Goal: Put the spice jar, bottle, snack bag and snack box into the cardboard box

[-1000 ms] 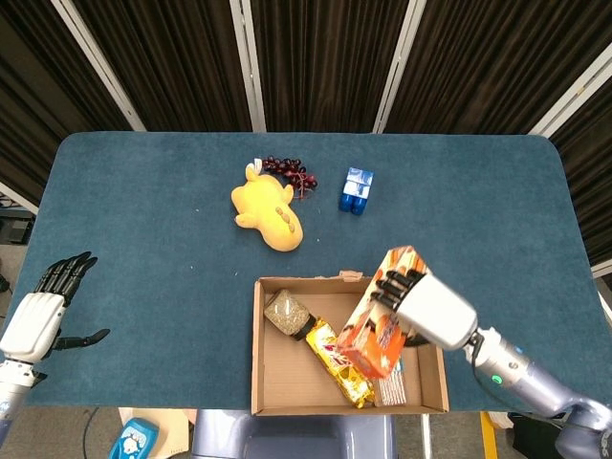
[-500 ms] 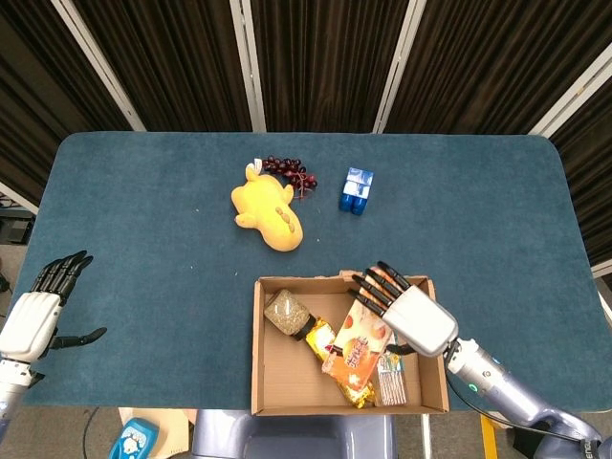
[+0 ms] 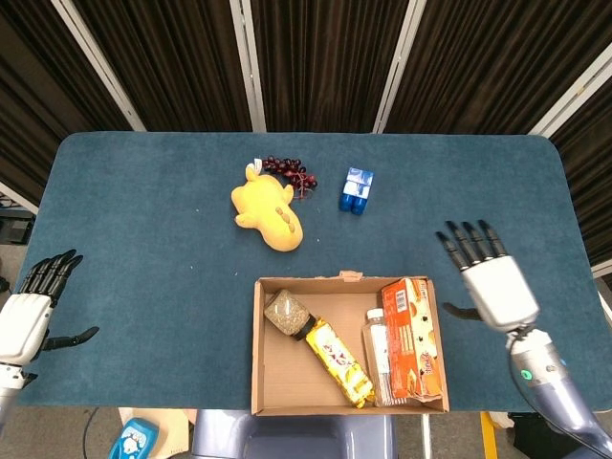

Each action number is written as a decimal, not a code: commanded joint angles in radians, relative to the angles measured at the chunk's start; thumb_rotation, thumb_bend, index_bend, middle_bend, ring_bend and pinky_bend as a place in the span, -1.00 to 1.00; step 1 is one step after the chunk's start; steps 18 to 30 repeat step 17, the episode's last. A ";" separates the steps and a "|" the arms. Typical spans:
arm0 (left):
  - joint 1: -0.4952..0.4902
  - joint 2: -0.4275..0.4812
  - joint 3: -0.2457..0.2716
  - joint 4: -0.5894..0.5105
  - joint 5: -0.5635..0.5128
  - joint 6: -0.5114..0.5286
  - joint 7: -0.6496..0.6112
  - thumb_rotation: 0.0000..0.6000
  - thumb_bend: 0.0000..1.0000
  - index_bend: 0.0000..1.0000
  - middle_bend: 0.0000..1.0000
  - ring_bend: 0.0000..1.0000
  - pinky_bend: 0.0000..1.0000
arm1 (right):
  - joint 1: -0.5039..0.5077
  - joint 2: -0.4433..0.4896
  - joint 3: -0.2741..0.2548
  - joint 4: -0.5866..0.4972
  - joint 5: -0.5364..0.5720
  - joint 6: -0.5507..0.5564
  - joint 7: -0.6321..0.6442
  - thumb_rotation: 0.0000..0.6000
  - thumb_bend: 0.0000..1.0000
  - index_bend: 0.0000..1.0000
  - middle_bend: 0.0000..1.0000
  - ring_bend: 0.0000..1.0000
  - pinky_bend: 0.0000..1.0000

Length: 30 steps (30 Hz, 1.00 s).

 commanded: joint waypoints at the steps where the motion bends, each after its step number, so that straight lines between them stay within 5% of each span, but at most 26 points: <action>1: 0.014 0.003 -0.001 -0.002 -0.005 0.021 0.025 1.00 -0.88 -0.95 -1.00 -1.00 -1.00 | -0.076 0.003 0.002 0.038 0.046 0.060 0.089 1.00 -1.00 -1.00 -1.00 -1.00 -1.00; 15: 0.092 -0.030 -0.020 0.068 -0.047 0.140 0.206 1.00 -0.88 -1.00 -1.00 -1.00 -1.00 | -0.255 -0.109 -0.043 0.128 0.064 0.195 0.190 1.00 -1.00 -1.00 -1.00 -1.00 -1.00; 30: 0.093 -0.034 -0.025 0.071 -0.054 0.140 0.206 1.00 -0.88 -1.00 -1.00 -1.00 -1.00 | -0.265 -0.115 -0.044 0.132 0.061 0.196 0.197 1.00 -1.00 -1.00 -1.00 -1.00 -1.00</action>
